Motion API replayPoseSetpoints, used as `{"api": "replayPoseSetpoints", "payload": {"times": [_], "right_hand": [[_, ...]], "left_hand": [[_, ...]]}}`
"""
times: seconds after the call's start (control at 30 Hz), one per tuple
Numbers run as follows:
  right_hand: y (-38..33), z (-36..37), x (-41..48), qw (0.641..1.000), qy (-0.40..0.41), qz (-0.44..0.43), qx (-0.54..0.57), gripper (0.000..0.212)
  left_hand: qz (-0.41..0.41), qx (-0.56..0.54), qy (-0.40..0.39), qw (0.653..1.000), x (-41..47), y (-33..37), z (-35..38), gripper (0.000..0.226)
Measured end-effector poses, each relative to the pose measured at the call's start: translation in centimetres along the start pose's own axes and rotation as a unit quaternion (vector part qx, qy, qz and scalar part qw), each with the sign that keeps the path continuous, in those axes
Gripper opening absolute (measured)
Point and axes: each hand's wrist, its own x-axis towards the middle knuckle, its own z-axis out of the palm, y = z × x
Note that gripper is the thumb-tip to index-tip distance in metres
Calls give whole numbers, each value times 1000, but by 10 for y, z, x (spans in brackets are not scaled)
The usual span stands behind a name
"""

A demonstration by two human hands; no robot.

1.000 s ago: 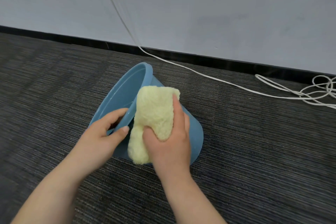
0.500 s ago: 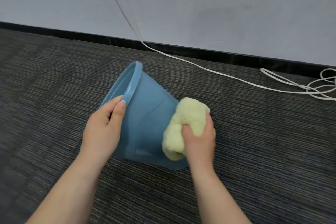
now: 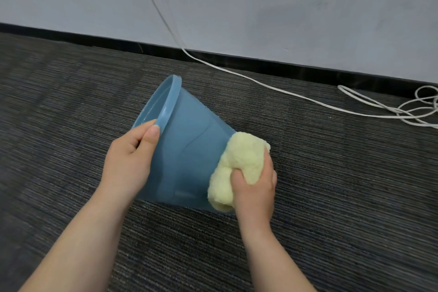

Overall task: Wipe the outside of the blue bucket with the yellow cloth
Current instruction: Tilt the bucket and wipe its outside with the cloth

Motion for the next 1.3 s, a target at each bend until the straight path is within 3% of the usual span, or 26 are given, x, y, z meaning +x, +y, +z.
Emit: {"api": "replayPoseSetpoints", "payload": {"times": [0.27, 0.53, 0.63, 0.83, 1.03, 1.2, 1.3], "right_hand": [[-6, 19, -30, 989, -48, -124, -63, 81], [42, -12, -1, 995, 69, 71, 24, 70], [28, -7, -2, 995, 70, 72, 17, 71], [4, 3, -3, 997, 9, -57, 42, 73], [20, -16, 13, 987, 63, 76, 125, 62], [-18, 2, 5, 994, 4, -42, 101, 68], [-23, 3, 6, 995, -9, -59, 85, 69]], "left_hand": [[6, -10, 11, 1000, -1, 1, 1, 39], [12, -16, -6, 1000, -4, 10, 8, 42], [23, 14, -16, 1000, -6, 16, 14, 50], [19, 26, -17, 999, -7, 16, 14, 56], [9, -19, -36, 999, -8, 16, 12, 47], [12, 21, -57, 998, -11, 16, 15, 36], [12, 37, -74, 997, -10, 19, 14, 35]]}}
